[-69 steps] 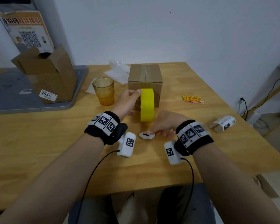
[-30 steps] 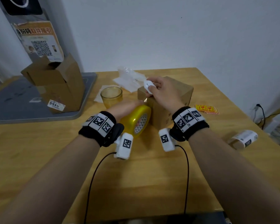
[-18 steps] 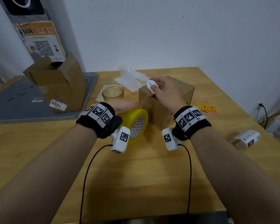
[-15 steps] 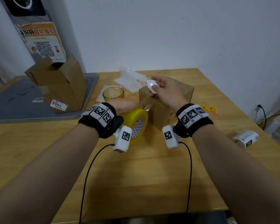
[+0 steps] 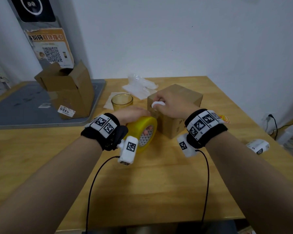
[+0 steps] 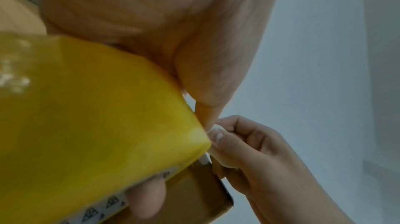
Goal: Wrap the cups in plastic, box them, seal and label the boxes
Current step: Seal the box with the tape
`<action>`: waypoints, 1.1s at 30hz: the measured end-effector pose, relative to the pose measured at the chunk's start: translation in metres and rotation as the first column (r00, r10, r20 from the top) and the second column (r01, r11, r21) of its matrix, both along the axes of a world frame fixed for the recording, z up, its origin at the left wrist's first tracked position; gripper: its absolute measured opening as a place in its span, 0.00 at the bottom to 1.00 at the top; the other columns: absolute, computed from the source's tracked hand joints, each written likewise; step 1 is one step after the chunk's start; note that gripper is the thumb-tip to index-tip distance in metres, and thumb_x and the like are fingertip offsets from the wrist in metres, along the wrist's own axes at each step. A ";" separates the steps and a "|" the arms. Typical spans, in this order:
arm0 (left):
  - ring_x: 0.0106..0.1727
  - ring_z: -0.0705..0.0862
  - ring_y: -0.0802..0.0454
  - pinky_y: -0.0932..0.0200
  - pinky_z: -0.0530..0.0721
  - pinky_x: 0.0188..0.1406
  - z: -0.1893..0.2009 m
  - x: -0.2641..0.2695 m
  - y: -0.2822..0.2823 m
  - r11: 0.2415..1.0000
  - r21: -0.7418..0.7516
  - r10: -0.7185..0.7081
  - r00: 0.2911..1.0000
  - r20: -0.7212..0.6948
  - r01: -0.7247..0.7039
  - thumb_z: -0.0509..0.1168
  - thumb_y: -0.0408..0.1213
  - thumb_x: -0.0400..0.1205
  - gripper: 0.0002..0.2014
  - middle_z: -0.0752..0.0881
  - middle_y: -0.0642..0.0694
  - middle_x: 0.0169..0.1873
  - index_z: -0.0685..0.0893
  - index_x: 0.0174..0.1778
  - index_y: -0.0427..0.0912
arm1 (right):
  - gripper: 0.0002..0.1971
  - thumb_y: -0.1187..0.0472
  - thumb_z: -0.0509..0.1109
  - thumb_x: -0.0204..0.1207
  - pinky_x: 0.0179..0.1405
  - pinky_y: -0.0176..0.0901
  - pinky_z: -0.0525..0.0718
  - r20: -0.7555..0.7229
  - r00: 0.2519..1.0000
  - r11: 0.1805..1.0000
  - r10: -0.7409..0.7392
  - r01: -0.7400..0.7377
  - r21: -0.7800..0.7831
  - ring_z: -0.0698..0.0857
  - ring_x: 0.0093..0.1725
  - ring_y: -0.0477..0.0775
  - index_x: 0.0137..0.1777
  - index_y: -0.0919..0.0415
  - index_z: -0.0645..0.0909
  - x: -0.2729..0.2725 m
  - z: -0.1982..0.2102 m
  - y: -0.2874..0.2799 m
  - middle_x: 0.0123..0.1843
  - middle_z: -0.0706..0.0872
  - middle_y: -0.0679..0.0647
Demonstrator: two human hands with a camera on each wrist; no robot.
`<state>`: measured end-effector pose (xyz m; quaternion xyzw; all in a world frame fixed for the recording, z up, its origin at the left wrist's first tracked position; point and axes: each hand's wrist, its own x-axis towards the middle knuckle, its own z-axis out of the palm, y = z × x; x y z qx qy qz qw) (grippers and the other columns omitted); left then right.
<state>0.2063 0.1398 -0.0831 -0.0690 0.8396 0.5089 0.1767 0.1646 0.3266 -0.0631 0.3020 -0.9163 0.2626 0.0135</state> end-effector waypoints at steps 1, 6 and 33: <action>0.57 0.92 0.39 0.39 0.88 0.65 -0.001 -0.002 0.000 1.000 -0.008 0.000 1.000 -0.011 0.000 0.71 0.49 0.85 0.14 0.93 0.40 0.54 0.89 0.64 0.49 | 0.04 0.56 0.69 0.85 0.41 0.43 0.75 -0.007 1.000 1.000 0.011 -0.011 0.015 0.83 0.51 0.52 0.54 0.54 0.82 -0.001 -0.001 -0.001 0.48 0.83 0.47; 0.58 0.91 0.40 0.40 0.87 0.67 -0.005 -0.005 -0.001 1.000 -0.016 0.004 0.999 -0.054 -0.005 0.71 0.47 0.85 0.14 0.92 0.40 0.56 0.90 0.65 0.48 | 0.01 0.60 0.70 0.83 0.36 0.40 0.74 -0.036 0.998 0.995 0.059 -0.056 0.081 0.82 0.44 0.49 0.49 0.56 0.82 -0.003 -0.002 -0.007 0.43 0.82 0.45; 0.48 0.92 0.43 0.53 0.90 0.46 -0.013 0.004 -0.002 0.985 0.033 0.171 0.982 -0.085 -0.169 0.71 0.51 0.84 0.15 0.92 0.41 0.51 0.89 0.62 0.48 | 0.04 0.57 0.70 0.82 0.25 0.31 0.76 0.103 0.995 0.997 -0.014 0.006 0.081 0.80 0.25 0.38 0.51 0.51 0.87 0.012 0.005 0.012 0.35 0.83 0.43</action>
